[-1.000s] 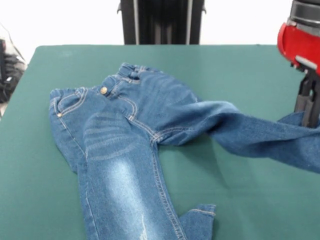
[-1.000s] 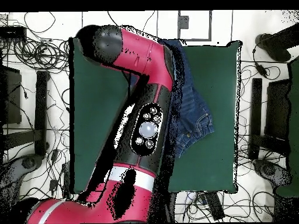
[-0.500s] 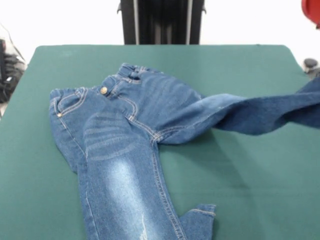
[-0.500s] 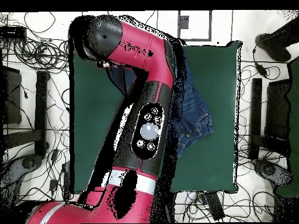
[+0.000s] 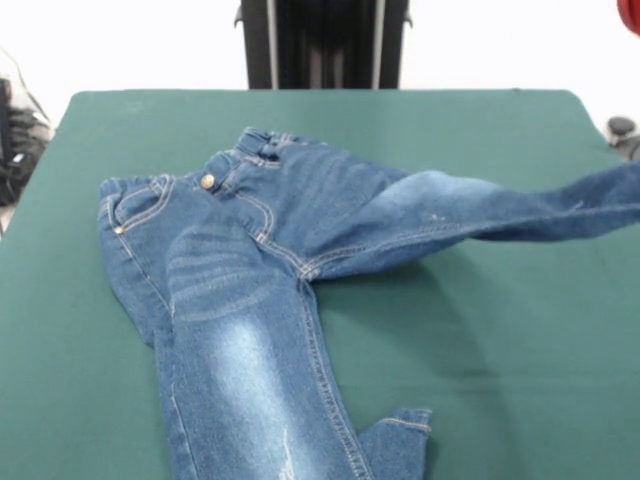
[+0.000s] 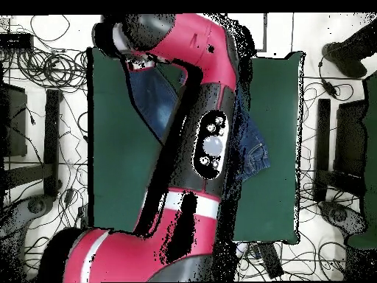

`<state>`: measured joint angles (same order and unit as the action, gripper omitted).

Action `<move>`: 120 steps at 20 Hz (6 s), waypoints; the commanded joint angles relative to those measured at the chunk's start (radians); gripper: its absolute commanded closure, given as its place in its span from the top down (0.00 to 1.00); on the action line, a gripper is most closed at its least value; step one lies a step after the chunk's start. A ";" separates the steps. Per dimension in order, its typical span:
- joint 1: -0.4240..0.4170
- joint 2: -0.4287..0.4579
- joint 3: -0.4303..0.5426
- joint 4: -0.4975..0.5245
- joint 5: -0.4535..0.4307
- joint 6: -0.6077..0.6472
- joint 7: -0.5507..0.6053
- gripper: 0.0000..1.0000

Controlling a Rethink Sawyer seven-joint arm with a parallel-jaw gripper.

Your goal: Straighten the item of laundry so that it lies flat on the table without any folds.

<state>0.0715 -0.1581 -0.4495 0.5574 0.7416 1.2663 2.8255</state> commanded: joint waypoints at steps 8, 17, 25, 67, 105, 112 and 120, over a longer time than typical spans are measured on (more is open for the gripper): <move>-0.064 0.335 -0.093 -0.377 0.285 0.121 0.230 0.00; -0.164 0.470 -0.709 -0.524 0.801 0.116 0.165 1.00; -0.183 0.473 -0.872 -0.531 0.930 0.028 0.155 1.00; -0.106 -0.041 -0.018 0.512 -0.139 -0.296 -0.462 1.00; -0.309 -0.180 0.266 0.790 -0.368 -0.318 -0.308 1.00; -0.316 -0.185 0.300 0.805 -0.372 -0.331 -0.284 1.00; -0.326 -0.183 0.328 0.813 -0.384 -0.318 -0.274 1.00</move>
<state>-0.2568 -0.3550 -0.2678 1.2155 0.3926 0.8656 2.6223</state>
